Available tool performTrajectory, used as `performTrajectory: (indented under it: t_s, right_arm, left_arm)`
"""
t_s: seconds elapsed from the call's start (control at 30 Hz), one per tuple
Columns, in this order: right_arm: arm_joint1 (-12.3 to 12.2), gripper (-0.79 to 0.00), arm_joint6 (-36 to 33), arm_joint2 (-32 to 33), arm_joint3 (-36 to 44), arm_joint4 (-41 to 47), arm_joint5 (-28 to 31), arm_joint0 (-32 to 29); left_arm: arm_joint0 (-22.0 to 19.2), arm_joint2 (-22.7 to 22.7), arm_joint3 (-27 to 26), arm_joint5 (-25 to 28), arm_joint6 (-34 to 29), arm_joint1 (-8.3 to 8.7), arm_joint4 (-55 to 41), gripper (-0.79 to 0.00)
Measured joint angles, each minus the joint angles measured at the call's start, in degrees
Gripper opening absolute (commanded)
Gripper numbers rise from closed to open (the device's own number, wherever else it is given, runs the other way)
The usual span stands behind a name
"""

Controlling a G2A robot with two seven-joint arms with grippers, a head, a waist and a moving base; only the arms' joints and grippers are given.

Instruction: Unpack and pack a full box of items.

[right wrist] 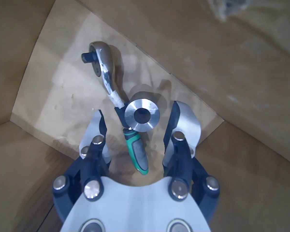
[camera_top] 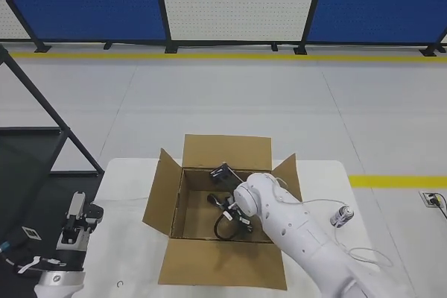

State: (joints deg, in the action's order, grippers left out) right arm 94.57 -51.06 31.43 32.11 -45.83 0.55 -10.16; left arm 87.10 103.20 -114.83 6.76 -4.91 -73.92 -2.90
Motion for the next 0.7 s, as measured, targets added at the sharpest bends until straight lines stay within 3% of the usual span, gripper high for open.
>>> performTrajectory:
  t_s: [0.2,0.27,0.4,0.5,0.6,0.63,0.7]
  right_arm:
    - [2.00,-0.320,1.44,-0.33,-4.92,0.53,0.49,0.87]
    - [2.50,-0.388,1.77,-0.34,-6.18,0.72,0.85,1.10]
    - [3.49,-0.434,2.67,-0.23,-8.78,1.04,1.64,1.50]
    - [4.08,-0.542,3.18,-0.10,-10.24,1.18,2.20,1.75]
    - [4.56,-0.748,3.68,0.07,-11.47,1.26,2.70,2.01]
    - [4.69,-0.785,3.85,0.14,-11.77,1.29,2.85,2.08]
    - [4.95,-0.785,4.27,0.29,-12.38,1.30,3.22,2.27]
  left_arm:
    - [-0.06,0.18,0.06,-0.07,-0.03,0.02,0.05,0.000]
    - [-0.09,0.22,0.10,-0.07,-0.07,0.03,0.04,0.000]
    - [-0.24,0.14,0.21,-0.17,0.02,0.03,0.18,0.000]
    - [-0.35,0.06,0.31,-0.17,0.03,0.03,0.33,0.000]
    - [-0.42,-0.01,0.32,-0.22,0.26,0.02,0.42,0.000]
    - [-0.44,-0.04,0.32,-0.19,0.29,0.02,0.44,0.000]
    - [-0.47,-0.09,0.35,-0.16,0.33,0.01,0.47,0.000]
